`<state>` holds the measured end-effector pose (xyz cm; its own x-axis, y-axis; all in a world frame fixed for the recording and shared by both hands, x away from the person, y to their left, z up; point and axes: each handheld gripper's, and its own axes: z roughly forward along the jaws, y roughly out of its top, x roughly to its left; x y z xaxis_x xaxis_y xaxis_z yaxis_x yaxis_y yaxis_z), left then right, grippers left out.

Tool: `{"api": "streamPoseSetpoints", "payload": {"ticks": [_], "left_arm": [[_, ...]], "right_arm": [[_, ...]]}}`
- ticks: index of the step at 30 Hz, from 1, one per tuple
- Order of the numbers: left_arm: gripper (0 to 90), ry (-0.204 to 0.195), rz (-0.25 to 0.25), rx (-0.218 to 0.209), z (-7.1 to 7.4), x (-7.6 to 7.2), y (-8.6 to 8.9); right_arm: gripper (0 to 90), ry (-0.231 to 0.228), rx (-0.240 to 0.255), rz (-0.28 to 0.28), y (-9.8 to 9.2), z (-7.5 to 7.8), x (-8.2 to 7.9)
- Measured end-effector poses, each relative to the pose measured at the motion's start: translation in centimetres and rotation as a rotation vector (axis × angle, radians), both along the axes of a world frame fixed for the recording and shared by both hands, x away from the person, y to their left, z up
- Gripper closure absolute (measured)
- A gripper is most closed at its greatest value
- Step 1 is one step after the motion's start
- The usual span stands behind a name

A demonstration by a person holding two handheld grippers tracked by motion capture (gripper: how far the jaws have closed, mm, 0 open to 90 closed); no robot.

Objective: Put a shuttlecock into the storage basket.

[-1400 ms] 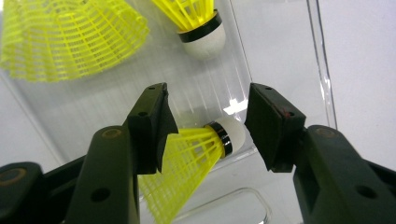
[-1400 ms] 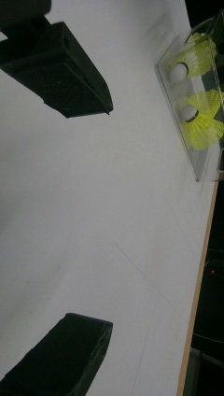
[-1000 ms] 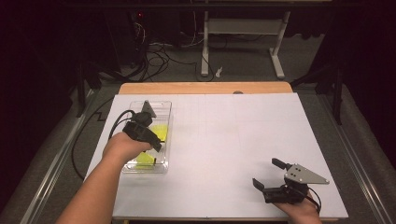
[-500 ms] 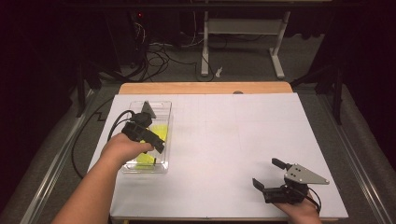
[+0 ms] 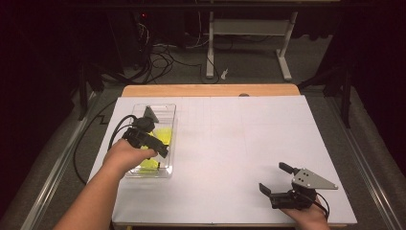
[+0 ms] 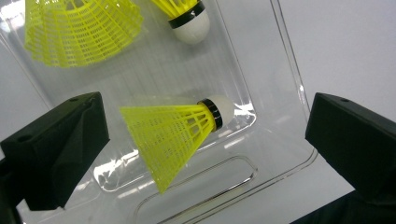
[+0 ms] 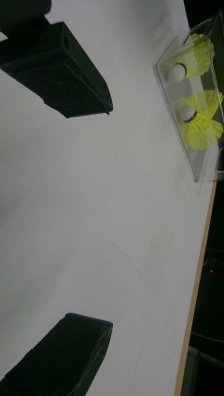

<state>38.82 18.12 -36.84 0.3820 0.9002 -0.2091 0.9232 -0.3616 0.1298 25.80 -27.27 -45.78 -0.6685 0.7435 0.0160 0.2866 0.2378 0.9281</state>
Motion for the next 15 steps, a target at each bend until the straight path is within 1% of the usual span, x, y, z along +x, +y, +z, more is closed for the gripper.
{"api": "streamPoseSetpoints", "payload": {"ticks": [1, 4, 5, 7, 8, 10, 11, 13, 14, 15], "left_arm": [[0.9, -0.012, 0.003, -0.005, -0.1, -0.2, 0.1], [0.9, -0.064, 0.011, -0.029, -0.5, -1.0, 0.7], [0.9, -0.070, 0.018, -0.036, -0.6, -1.4, 0.8], [0.9, -0.120, 0.007, -0.048, -0.7, -2.0, 1.1], [0.9, -0.136, 0.009, -0.061, -0.7, -2.3, 1.3], [0.9, -0.167, 0.036, -0.084, -0.8, -3.0, 1.5], [0.9, -0.210, 0.007, -0.097, -1.1, -3.1, 1.8], [0.9, -0.228, 0.006, -0.142, -1.5, -3.5, 2.2], [0.9, -0.258, -0.014, -0.163, -1.8, -3.5, 2.5], [0.9, -0.279, -0.017, -0.160, -2.0, -3.7, 2.6]], "right_arm": [[0.1, -0.002, 0.000, 0.000, 0.0, 0.0, 0.0], [0.1, -0.003, 0.001, 0.000, 0.0, 0.0, 0.0], [0.1, -0.003, -0.001, 0.002, 0.0, 0.0, 0.0], [0.1, -0.001, -0.001, 0.004, 0.0, 0.0, 0.0], [0.1, 0.000, -0.001, 0.005, 0.0, 0.0, 0.0], [0.1, 0.000, -0.001, 0.004, 0.1, 0.0, 0.0], [0.1, -0.001, -0.001, 0.002, 0.1, 0.0, 0.0], [0.1, -0.003, -0.002, 0.003, 0.1, 0.0, 0.0], [0.1, -0.001, -0.003, 0.002, 0.1, 0.0, 0.0], [0.1, -0.002, -0.003, 0.003, 0.1, 0.0, 0.0]]}}
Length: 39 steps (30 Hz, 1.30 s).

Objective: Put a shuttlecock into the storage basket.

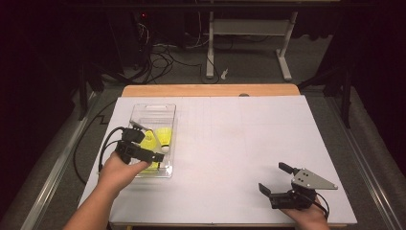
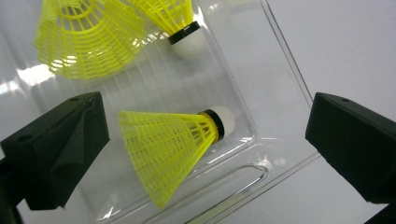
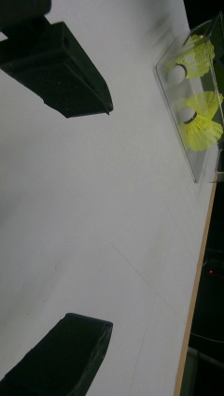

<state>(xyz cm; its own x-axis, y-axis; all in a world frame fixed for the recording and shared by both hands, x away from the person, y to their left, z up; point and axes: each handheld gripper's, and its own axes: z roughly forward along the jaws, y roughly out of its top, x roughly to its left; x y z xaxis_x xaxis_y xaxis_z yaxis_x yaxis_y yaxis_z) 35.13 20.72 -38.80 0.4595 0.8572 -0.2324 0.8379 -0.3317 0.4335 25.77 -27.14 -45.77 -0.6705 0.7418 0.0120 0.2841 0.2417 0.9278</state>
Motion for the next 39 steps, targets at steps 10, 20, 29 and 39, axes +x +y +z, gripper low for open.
{"api": "streamPoseSetpoints", "payload": {"ticks": [10, 20, 29, 39], "left_arm": [[0.9, -0.125, 0.013, -0.067, -0.9, -2.4, 1.1], [0.9, -0.267, -0.006, -0.158, -2.0, -4.1, 1.7], [0.9, -0.418, -0.030, -0.152, -2.5, -5.8, 1.6], [1.3, -0.532, -0.080, -0.236, -3.2, -8.1, 2.4]], "right_arm": [[0.1, 0.003, 0.002, -0.002, 0.1, -0.1, 0.0], [0.1, 0.002, 0.000, -0.003, 0.4, -0.2, 0.1], [0.1, -0.003, 0.007, -0.032, 0.2, -0.2, 0.1], [0.1, -0.014, 0.029, -0.077, -0.4, 0.0, 0.2]]}}
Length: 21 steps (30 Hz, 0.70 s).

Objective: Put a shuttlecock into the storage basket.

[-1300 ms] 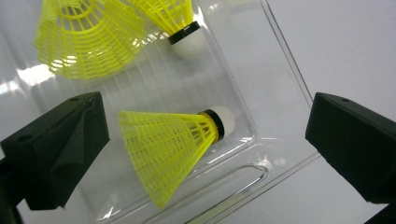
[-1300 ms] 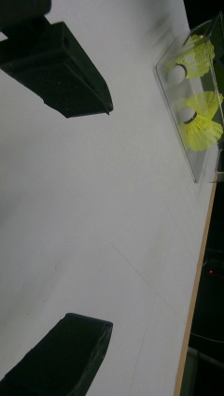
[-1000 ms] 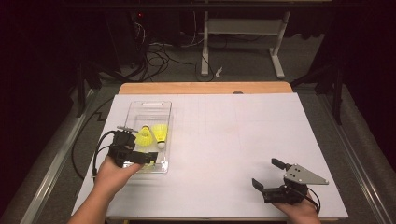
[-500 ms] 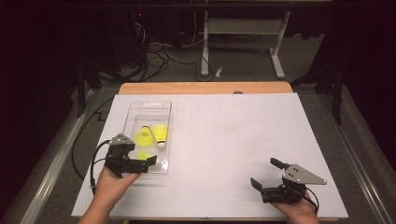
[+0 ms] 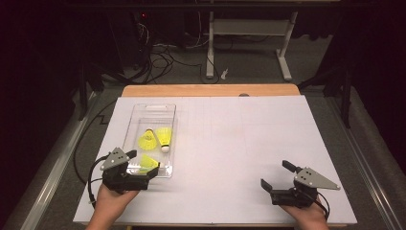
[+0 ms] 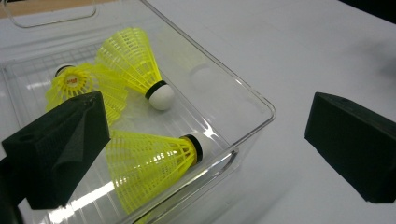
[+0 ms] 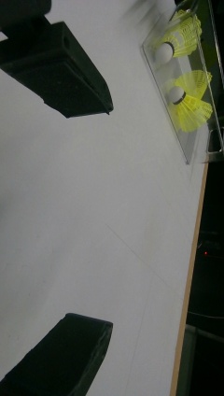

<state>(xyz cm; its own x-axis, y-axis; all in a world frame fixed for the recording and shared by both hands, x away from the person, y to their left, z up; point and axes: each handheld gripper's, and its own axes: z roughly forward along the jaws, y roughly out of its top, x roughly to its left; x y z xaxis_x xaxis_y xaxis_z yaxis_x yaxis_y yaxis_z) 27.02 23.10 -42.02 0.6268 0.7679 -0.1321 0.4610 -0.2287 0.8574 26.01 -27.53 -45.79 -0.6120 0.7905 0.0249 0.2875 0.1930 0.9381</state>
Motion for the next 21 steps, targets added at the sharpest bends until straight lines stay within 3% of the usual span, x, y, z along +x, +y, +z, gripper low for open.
{"api": "streamPoseSetpoints", "payload": {"ticks": [4, 7, 10, 14, 17, 21], "left_arm": [[1.1, -0.012, -0.032, -0.017, -0.6, -0.7, 0.4], [0.7, -0.008, -0.016, -0.037, -0.8, -0.7, 0.8], [0.5, -0.035, -0.021, -0.043, -1.1, -0.8, 1.0], [0.4, -0.052, -0.040, -0.001, -1.2, -0.9, 0.5], [0.4, -0.044, -0.037, -0.028, -1.2, -0.8, 0.5], [0.4, -0.064, -0.030, -0.045, -1.1, -1.0, 0.7]], "right_arm": [[0.1, -0.007, 0.013, -0.015, -0.2, 0.1, -0.1], [0.1, -0.019, 0.022, -0.022, -0.3, 0.3, -0.1], [0.1, -0.029, 0.036, -0.033, -0.5, 0.4, -0.2], [0.1, -0.033, 0.047, -0.032, -0.5, 0.4, -0.2], [0.1, -0.035, 0.035, -0.016, -0.1, 0.4, -0.2], [0.1, -0.043, 0.040, -0.012, -0.3, 0.4, -0.3]]}}
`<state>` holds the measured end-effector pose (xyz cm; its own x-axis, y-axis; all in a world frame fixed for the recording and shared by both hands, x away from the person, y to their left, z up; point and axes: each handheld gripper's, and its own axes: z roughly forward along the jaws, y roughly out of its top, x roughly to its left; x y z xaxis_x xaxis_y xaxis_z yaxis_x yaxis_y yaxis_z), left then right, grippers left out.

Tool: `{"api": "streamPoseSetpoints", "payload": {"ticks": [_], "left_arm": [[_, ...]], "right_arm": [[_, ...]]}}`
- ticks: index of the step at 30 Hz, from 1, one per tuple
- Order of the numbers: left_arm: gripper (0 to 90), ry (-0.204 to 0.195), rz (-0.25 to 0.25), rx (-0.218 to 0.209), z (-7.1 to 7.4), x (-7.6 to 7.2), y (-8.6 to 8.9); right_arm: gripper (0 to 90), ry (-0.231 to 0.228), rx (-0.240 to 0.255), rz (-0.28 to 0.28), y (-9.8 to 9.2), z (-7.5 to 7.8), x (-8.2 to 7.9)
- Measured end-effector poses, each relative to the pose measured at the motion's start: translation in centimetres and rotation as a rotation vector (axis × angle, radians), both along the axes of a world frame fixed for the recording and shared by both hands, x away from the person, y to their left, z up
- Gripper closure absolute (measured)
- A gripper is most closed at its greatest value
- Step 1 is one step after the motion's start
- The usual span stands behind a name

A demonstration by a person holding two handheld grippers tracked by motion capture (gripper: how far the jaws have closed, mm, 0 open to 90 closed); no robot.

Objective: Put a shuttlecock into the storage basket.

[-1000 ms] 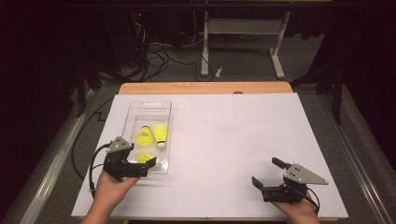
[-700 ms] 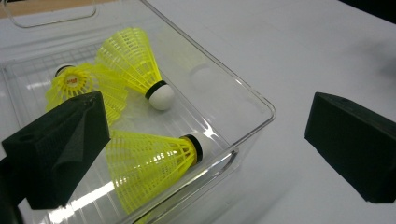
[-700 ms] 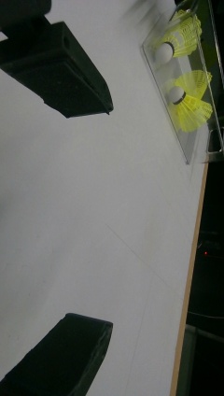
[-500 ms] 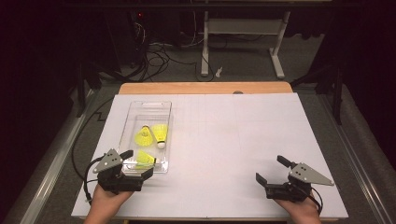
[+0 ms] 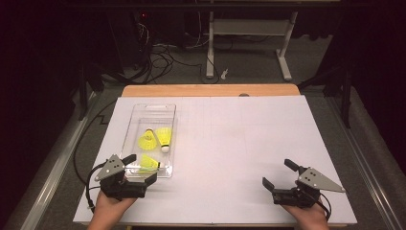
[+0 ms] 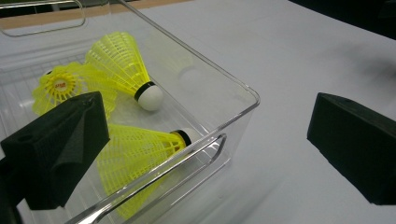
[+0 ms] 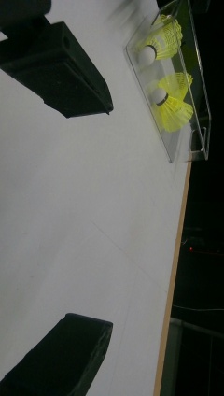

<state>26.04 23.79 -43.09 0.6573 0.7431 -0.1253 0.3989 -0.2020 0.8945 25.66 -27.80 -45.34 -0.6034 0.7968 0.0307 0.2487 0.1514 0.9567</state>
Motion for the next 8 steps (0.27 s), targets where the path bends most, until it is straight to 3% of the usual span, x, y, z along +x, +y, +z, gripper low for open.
{"api": "streamPoseSetpoints", "payload": {"ticks": [3, 8], "left_arm": [[0.4, 0.000, 0.018, -0.027, 0.08, 0.01, 0.42], [0.4, 0.009, 0.019, -0.025, -0.07, 0.09, 0.56]], "right_arm": [[0.1, -0.002, 0.004, -0.004, -0.26, 0.00, 0.03], [0.1, -0.008, 0.006, -0.006, -0.37, 0.08, 0.02]]}}
